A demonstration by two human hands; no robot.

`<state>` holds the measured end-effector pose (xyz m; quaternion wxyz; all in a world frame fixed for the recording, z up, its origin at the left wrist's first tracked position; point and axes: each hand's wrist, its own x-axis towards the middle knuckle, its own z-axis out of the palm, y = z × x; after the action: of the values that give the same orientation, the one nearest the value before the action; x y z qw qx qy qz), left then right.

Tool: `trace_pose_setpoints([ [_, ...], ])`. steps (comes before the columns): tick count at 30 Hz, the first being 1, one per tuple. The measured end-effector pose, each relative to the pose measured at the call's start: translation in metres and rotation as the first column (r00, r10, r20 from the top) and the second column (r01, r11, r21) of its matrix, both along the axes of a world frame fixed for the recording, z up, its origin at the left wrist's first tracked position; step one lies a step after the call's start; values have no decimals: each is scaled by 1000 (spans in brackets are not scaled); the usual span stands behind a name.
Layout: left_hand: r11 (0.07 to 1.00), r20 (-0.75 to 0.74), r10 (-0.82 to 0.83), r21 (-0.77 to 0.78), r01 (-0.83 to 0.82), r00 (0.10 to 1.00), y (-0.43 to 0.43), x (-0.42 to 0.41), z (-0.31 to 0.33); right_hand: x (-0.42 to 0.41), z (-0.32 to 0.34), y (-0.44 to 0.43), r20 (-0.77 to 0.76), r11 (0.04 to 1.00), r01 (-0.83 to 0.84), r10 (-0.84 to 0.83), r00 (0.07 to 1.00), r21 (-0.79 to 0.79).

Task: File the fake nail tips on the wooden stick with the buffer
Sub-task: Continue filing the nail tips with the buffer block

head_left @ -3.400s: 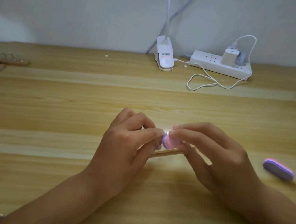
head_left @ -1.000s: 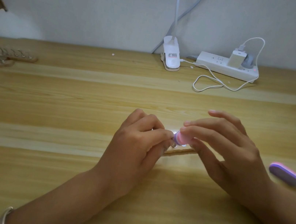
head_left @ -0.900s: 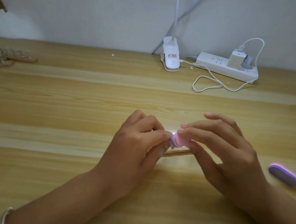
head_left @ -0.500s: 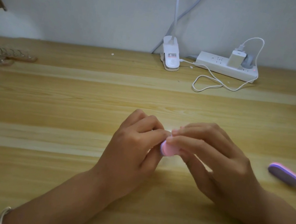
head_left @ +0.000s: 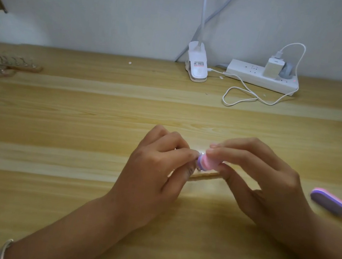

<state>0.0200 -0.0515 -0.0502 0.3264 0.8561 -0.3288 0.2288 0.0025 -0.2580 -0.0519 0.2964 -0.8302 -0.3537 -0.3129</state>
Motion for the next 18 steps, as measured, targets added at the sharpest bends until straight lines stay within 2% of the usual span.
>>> trace_pose_setpoints([
  [3, 1000, -1, 4, 6, -4, 1000, 1, 0, -1, -3, -3, 6, 27, 999, -39, 40, 999, -38],
  [8, 1000, 5, 4, -2, -4, 1000, 0, 0, 0, 3, 1, -7, 1, 1000, 15, -15, 1000, -23],
  [12, 1000, 1, 16, 1, -16, 1000, 2, 1, -2, -3, -3, 4, 23, 997, -49, 50, 998, -58],
  [18, 1000, -5, 9, 0, -9, 1000, 0, 0, 0, 2, 1, -5, 0, 999, 5, -5, 1000, -38],
])
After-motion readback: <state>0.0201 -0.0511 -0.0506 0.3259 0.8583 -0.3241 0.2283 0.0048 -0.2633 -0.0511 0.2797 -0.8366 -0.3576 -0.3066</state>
